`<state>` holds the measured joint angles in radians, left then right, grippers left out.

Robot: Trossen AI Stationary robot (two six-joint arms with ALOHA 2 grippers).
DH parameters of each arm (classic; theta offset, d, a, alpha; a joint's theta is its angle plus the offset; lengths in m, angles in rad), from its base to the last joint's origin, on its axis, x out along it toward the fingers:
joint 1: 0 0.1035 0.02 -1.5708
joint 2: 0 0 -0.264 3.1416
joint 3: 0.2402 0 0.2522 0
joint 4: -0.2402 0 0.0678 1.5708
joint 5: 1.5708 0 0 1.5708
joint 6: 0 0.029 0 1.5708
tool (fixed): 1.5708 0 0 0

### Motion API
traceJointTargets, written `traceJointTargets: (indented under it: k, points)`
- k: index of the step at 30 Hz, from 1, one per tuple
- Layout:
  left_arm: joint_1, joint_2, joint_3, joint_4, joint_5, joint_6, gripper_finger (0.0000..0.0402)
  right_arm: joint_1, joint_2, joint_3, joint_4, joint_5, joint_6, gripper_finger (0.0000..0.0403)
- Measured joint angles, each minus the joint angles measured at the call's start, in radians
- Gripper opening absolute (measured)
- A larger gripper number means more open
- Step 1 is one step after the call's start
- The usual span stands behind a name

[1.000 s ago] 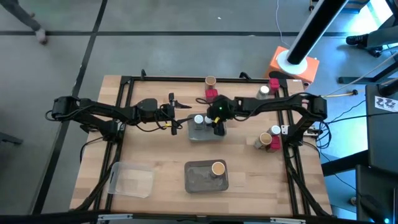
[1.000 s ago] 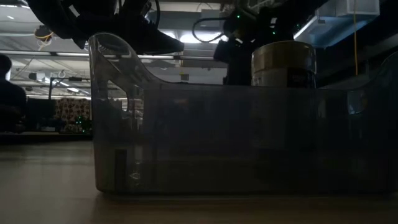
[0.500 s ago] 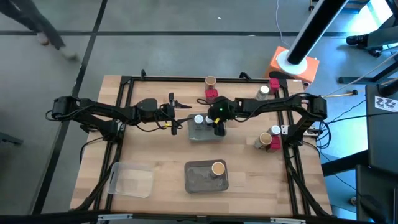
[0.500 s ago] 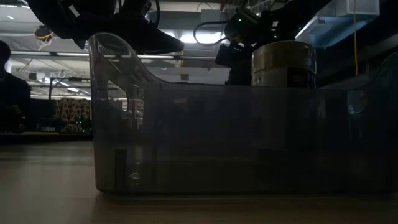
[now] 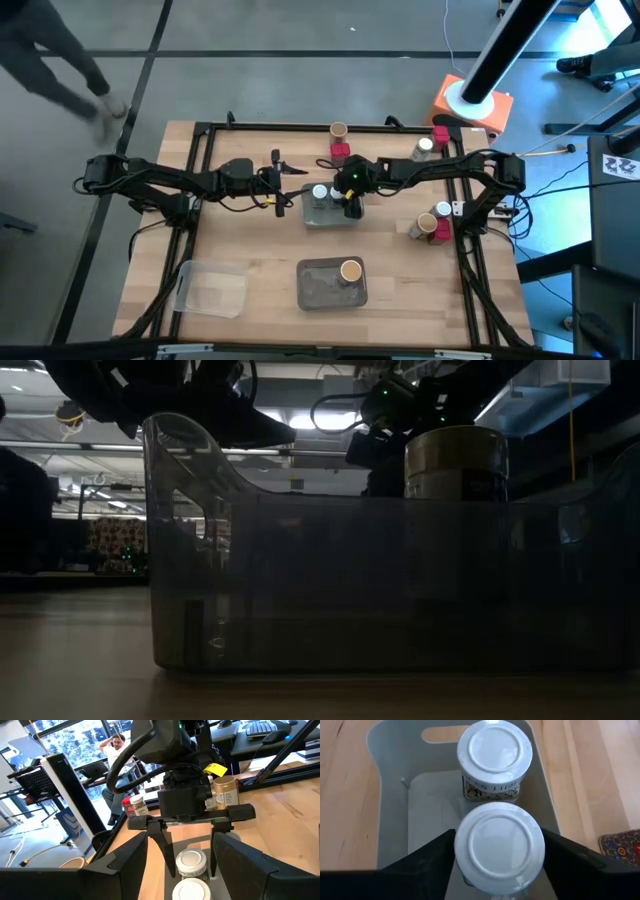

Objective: Sort spices by type
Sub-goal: Put the top left white seasoning bottle into the gray bin aligned with the other white seasoning bottle, then put the top golden seasoning bottle into the black bin

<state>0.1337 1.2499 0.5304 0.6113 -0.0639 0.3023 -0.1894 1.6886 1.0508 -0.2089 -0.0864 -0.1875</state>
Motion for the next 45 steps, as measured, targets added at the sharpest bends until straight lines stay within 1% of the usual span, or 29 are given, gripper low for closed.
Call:
traceJointTargets:
  k: [4, 8, 12, 16, 20, 22, 26, 28, 31, 35, 40, 45]
  points:
    - [0.0, 0.0, 0.0, 0.0, 0.0, -0.004, 0.0217, 0.0, -0.016, 0.002, -0.013, 0.0, -0.006, 0.0313]
    - [0.0, 0.0, 0.0, 0.002, 0.0, -0.011, 0.0217, 0.0, -0.08, 0.061, -0.154, 0.0, -0.02, 0.033]
    - [0.0, 0.0, 0.0, 0.029, 0.0, -0.014, 0.0217, 0.0, -0.155, 0.095, -0.264, 0.0, -0.02, 0.0336]
    - [-0.003, 0.0, 0.001, 0.108, 0.0, -0.08, 0.0217, 0.0, -0.221, 0.097, -0.289, -0.019, -0.019, 0.0337]
    - [-0.026, 0.0, 0.051, 0.081, 0.0, -0.09, 0.0217, 0.0, -0.237, 0.097, -0.312, -0.064, -0.018, 0.0337]
    - [-0.056, 0.0, 0.107, -0.01, 0.0, -0.076, 0.0217, 0.0, -0.237, 0.097, -0.32, -0.081, -0.019, 0.0337]
    - [-0.124, 0.0, 0.233, -0.267, -0.004, -0.033, 0.0217, 0.0, -0.237, 0.097, -0.338, -0.089, -0.019, 0.0337]
    - [-0.147, 0.0, 0.279, -0.36, -0.034, -0.028, 0.0217, 0.0, -0.237, 0.097, -0.347, -0.089, -0.019, 0.0337]
    - [-0.177, 0.0, 0.317, -0.454, -0.099, -0.032, 0.0217, 0.0, -0.237, 0.097, -0.36, -0.089, -0.019, 0.0337]
    - [-0.22, 0.0, 0.371, -0.576, -0.145, -0.038, 0.0217, 0.0, -0.237, 0.097, -0.379, -0.089, -0.019, 0.0337]
    - [-0.301, 0.0, 0.472, -0.833, -0.21, -0.106, 0.0217, 0.0, -0.237, 0.097, -0.391, -0.089, -0.003, 0.0337]
    - [-0.39, 0.0, 0.586, -1.088, -0.232, -0.247, 0.0217, 0.0, -0.237, 0.097, -0.389, -0.088, -0.001, 0.0337]
